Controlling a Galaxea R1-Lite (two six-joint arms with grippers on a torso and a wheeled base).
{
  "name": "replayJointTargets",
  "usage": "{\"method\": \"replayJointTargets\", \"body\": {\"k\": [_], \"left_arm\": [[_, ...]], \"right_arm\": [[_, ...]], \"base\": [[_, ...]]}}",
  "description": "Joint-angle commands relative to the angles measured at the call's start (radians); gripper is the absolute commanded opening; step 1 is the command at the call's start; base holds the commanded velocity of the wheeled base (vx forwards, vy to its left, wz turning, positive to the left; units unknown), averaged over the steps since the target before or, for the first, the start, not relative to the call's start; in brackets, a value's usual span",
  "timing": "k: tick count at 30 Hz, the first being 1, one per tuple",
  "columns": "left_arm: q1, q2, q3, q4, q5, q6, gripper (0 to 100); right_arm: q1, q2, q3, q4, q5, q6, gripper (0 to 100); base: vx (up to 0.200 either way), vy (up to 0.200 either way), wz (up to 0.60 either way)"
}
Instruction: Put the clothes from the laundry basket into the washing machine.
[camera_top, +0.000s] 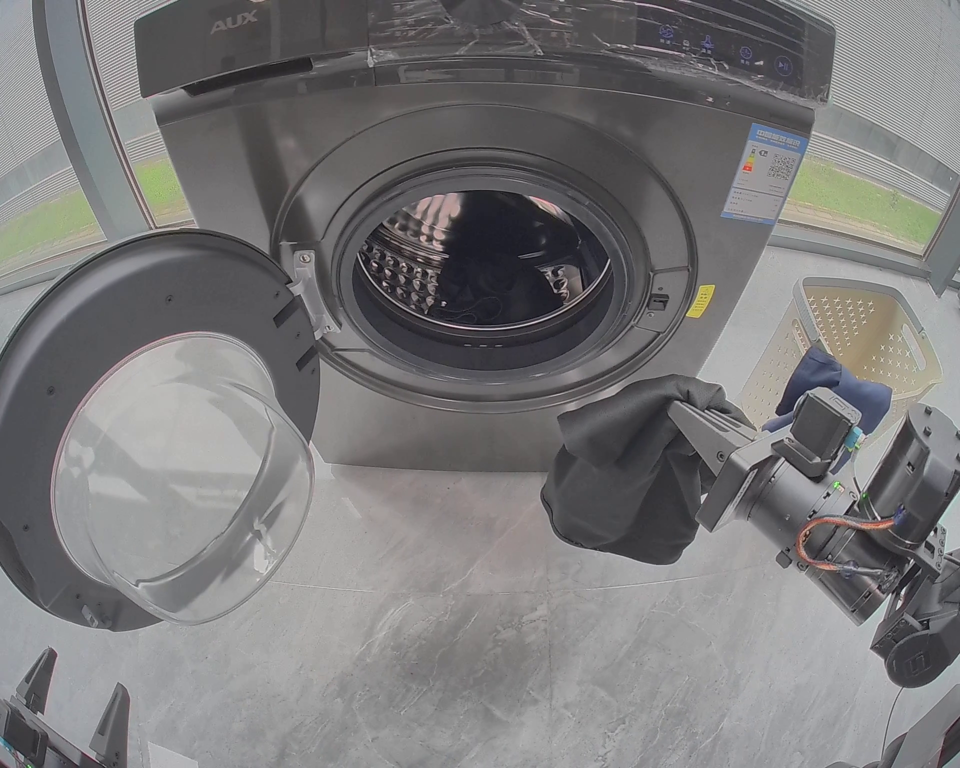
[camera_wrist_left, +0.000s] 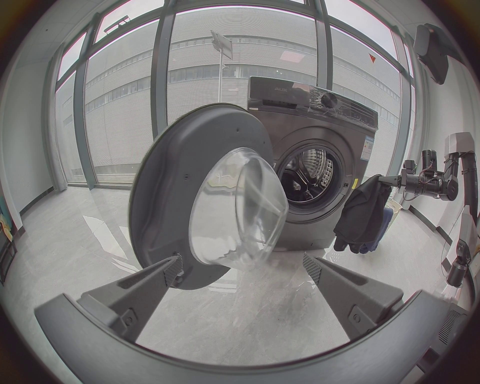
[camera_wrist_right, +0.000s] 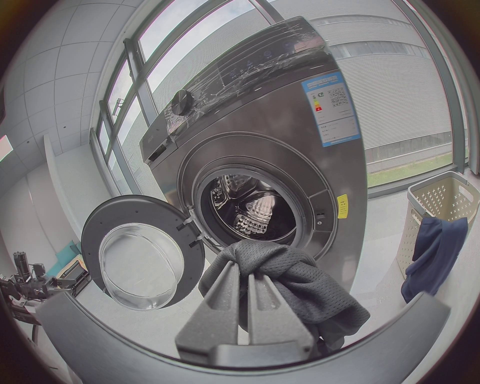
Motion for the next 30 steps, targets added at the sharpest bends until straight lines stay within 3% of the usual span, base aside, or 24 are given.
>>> {"method": "replayJointTargets", "body": {"k": [1, 17, 20, 23, 30], "left_arm": [[0.001, -0.017, 0.016, 0.0, 0.0, -0.001, 100], [0.001, -0.018, 0.015, 0.0, 0.0, 0.007, 100], [0.001, -0.017, 0.015, 0.0, 0.0, 0.009, 100], [0.001, -0.018, 0.015, -0.002, 0.0, 0.012, 100], [0.002, -0.018, 0.018, -0.005, -0.005, 0.036, 100]], "right_arm": [[0.0, 0.002, 0.0, 0.0, 0.0, 0.0, 0], [0.017, 0.025, -0.023, 0.0, 0.009, 0.003, 0], [0.022, 0.043, -0.032, -0.002, 0.009, 0.003, 0], [0.039, 0.066, -0.06, -0.011, 0.009, 0.004, 0], [0.085, 0.124, -0.16, -0.011, 0.006, 0.003, 0]], "base": [[0.0, 0.0, 0.0], [0.0, 0.0, 0.0], [0.0, -0.2, 0.0], [0.0, -0.2, 0.0], [0.0, 0.0, 0.0]]}}
